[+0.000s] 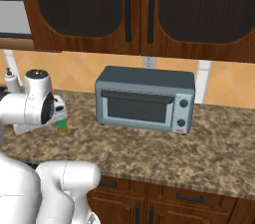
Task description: Pick up the sponge from the counter and clean the cutting board by briefly scrubbing or pressing down on the cutting board. Once finished, release the sponge.
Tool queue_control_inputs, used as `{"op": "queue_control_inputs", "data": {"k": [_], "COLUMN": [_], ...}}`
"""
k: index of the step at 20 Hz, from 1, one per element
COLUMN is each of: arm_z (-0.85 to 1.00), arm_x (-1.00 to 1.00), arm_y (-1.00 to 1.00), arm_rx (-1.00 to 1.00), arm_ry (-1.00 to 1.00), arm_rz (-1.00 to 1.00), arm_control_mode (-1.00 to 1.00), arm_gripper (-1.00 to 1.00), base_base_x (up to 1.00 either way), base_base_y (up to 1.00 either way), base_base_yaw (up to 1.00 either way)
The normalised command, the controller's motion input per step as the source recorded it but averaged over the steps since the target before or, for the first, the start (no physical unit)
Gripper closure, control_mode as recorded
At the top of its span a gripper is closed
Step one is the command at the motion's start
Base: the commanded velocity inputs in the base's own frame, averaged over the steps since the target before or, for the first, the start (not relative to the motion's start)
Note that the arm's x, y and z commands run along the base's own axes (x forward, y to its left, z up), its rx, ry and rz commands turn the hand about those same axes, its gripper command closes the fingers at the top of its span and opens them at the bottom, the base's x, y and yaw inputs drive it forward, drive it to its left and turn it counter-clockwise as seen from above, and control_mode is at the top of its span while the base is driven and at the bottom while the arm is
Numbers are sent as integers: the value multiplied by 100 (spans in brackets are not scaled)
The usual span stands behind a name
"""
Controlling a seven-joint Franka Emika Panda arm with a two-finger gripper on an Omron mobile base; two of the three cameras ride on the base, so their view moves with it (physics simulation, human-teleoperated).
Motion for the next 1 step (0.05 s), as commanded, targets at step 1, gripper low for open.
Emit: {"op": "queue_control_inputs", "data": {"k": [1], "arm_z": [43], "arm_x": [-100], "arm_y": [-58], "arm_rx": [12], "arm_ry": [-11], "arm_rz": [0], "arm_control_mode": [-100], "arm_gripper": [-100], "base_base_x": [0], "base_base_y": [0], "base_base_yaw": [0]}}
